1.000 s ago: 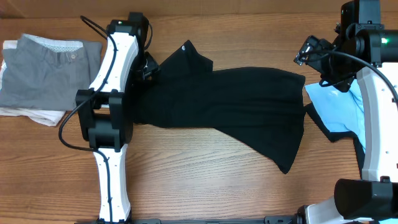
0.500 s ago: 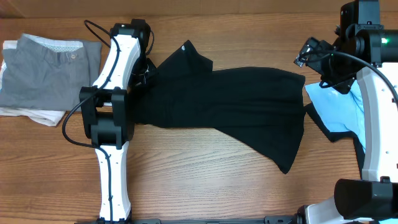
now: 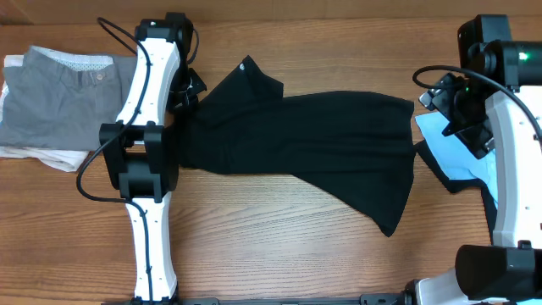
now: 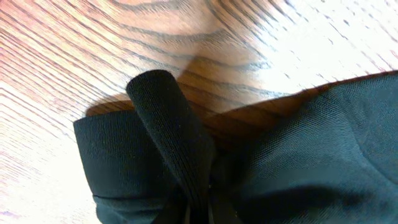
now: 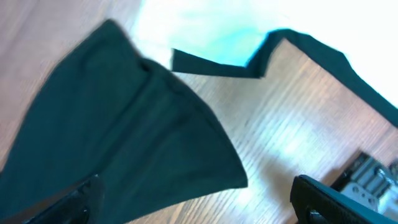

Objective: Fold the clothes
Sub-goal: 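Hold the black garment's left end with the left gripper, reposition right gripper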

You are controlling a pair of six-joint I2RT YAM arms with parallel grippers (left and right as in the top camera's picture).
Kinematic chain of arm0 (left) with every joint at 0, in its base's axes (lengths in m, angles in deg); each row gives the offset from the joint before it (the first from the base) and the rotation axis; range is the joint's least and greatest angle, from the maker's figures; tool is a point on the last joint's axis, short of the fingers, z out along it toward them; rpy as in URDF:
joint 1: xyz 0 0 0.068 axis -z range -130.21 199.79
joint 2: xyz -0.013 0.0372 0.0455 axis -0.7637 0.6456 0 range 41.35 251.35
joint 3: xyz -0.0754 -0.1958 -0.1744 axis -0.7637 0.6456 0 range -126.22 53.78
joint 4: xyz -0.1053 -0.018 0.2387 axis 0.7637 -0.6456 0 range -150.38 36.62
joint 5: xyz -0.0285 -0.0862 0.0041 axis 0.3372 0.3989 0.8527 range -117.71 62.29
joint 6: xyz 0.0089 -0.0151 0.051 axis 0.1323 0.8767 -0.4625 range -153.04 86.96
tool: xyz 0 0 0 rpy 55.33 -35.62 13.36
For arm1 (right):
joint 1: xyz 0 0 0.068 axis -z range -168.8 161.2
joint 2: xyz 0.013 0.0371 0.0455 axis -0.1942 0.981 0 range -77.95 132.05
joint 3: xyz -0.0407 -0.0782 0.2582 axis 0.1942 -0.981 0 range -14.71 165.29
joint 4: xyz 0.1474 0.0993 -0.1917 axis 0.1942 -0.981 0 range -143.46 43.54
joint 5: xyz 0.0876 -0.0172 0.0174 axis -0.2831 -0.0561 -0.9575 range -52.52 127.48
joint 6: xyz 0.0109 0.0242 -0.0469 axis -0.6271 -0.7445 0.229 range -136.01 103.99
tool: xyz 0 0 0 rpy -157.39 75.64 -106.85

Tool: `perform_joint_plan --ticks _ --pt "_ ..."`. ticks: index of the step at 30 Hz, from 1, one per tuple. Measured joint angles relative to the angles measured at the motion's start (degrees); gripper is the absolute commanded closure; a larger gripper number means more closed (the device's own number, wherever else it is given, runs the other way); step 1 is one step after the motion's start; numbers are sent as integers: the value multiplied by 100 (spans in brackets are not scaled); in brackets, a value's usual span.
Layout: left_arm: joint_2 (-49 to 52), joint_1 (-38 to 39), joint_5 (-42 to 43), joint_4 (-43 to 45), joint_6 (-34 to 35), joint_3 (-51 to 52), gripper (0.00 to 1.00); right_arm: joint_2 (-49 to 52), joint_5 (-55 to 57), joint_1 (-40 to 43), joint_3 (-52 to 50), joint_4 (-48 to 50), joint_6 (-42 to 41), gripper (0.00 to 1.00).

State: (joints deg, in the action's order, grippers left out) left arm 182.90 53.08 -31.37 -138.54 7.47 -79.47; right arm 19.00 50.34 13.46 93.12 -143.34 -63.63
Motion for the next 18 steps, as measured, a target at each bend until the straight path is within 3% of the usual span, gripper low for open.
perform_joint_plan --ticks 6,18 --pt "0 -7 -2 0 -17 -2 96 -227 61 66 -922 96 -472 0" --pt "0 -7 0 -17 -20 -9 95 -758 -820 74 -3547 1714 -804 0"
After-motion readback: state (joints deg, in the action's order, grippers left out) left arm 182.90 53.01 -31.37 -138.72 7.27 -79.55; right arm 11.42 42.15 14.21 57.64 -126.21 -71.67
